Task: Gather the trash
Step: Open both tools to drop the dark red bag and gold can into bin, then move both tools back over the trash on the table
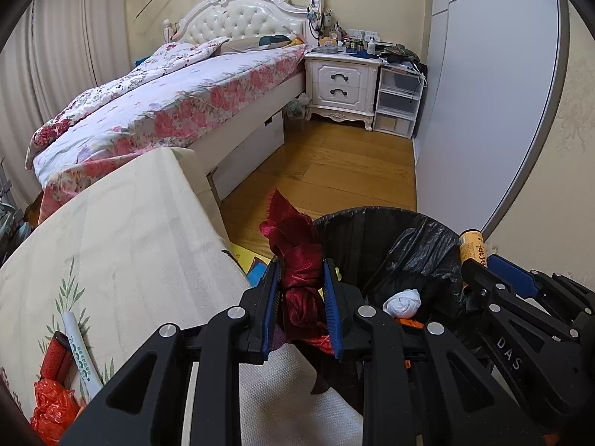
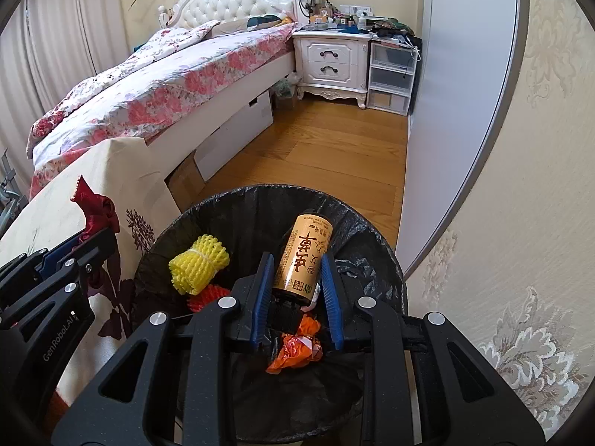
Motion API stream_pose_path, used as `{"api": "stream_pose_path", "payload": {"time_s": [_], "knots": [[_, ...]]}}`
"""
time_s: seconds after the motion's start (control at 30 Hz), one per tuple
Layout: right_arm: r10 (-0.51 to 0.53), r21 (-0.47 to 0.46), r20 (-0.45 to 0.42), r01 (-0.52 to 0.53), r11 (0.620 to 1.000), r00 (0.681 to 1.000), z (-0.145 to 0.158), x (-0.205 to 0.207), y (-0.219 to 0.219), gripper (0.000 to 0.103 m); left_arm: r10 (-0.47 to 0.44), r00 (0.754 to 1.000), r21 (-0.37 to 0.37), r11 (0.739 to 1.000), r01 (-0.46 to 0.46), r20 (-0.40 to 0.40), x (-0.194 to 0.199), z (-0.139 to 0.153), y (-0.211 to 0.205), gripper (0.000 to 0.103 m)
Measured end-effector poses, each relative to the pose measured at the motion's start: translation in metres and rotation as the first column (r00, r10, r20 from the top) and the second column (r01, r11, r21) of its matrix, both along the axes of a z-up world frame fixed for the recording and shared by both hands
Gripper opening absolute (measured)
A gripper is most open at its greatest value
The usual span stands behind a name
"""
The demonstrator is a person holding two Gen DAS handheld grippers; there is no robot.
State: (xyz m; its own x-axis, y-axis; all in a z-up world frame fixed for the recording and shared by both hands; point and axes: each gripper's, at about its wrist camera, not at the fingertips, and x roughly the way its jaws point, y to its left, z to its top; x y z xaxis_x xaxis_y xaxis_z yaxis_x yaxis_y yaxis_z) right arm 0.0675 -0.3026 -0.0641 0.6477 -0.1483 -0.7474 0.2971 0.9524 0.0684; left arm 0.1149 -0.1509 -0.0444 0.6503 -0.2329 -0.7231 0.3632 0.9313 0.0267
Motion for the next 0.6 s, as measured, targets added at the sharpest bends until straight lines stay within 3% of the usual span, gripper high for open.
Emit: {"api": "stream_pose_path", "payload": {"time_s": [0.33,0.4,0.5,0.6], "knots": [[-0.008,-0.001,-0.01,0.008,1.0,1.0,-0.0029,0.0044,-0.0016,0.026,-0.003,1.0,0.005,1.0,0.003,-0.009,0.0033,-0.0035,-0.0005,0.025],[-0.01,-0.001,-0.011,0.01,1.0,1.0,-0.0031,0.0049,-0.0014,0.026,-0.003,1.0,0.007,1.0,0.004,-0.009,0.0035,-0.0038,-0.0008,0.027],[-0.013,-0.005,-0.006,0.013,1.0,1.0,-0.0026,0.0048,-0.0017,0.027,0.001,1.0,0.005,1.0,-0.001,0.0,0.0029,-0.0025,-0.0004,0.043],[-0.019,-0.011,-0.002,0.019,1.0,1.0,-0.0018,0.0048,-0.0018,0.028,0.003,1.0,0.004,1.0,-0.003,0.006,0.0026,-0.0021,-0.0002,0.046]]}}
